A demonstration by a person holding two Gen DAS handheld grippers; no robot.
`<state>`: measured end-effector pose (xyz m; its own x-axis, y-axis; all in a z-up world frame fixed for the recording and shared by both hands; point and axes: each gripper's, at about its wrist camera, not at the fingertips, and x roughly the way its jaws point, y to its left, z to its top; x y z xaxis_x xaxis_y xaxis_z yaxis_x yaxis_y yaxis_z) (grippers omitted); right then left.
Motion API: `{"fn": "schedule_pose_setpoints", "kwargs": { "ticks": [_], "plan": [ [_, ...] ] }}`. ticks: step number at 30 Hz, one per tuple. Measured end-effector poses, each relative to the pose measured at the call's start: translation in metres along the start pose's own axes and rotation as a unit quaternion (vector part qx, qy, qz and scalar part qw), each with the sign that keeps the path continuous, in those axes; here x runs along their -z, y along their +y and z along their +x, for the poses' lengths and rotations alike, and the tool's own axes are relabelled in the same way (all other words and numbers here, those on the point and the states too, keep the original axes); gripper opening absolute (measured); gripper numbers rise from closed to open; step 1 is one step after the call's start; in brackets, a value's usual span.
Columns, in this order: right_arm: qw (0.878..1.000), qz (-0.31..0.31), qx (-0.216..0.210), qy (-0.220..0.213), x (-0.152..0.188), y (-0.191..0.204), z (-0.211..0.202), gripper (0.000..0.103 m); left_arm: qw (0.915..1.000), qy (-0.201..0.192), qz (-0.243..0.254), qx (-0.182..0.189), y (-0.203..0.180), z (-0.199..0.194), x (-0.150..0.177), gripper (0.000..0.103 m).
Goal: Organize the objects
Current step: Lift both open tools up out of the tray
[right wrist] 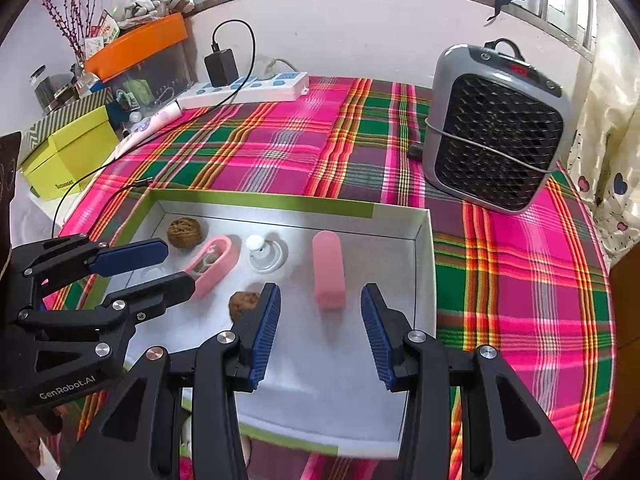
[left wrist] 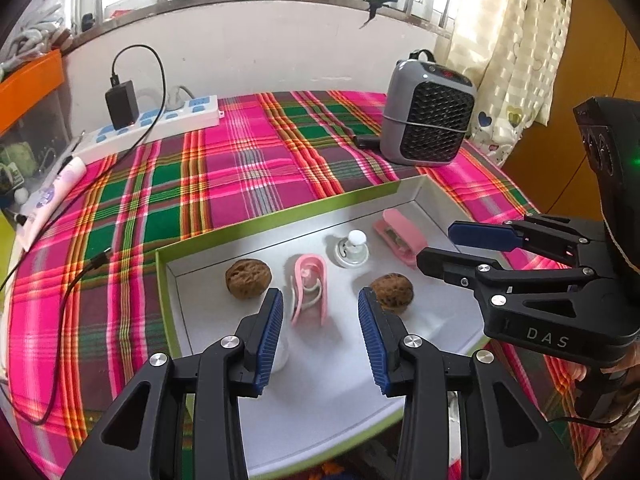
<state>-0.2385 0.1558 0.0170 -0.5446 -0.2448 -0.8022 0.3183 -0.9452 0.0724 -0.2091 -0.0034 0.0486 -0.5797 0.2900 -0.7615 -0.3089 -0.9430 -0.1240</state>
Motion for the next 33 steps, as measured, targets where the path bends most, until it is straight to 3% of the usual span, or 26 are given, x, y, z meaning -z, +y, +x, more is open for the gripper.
{"fn": "schedule_pose_setpoints", "kwargs": {
  "ticks": [17,33],
  "plan": [
    [0.999,0.013,-0.015,-0.034,0.04,0.014,-0.047,0.043,0.9994,-0.026,-0.021,-0.008,0.002,-0.051,0.045,0.038],
    [0.999,0.009,-0.03,-0.035,0.083,0.02,-0.058,0.043,0.9994,-0.018,-0.03,0.002,0.001,-0.062,0.092,0.038]
  ]
}}
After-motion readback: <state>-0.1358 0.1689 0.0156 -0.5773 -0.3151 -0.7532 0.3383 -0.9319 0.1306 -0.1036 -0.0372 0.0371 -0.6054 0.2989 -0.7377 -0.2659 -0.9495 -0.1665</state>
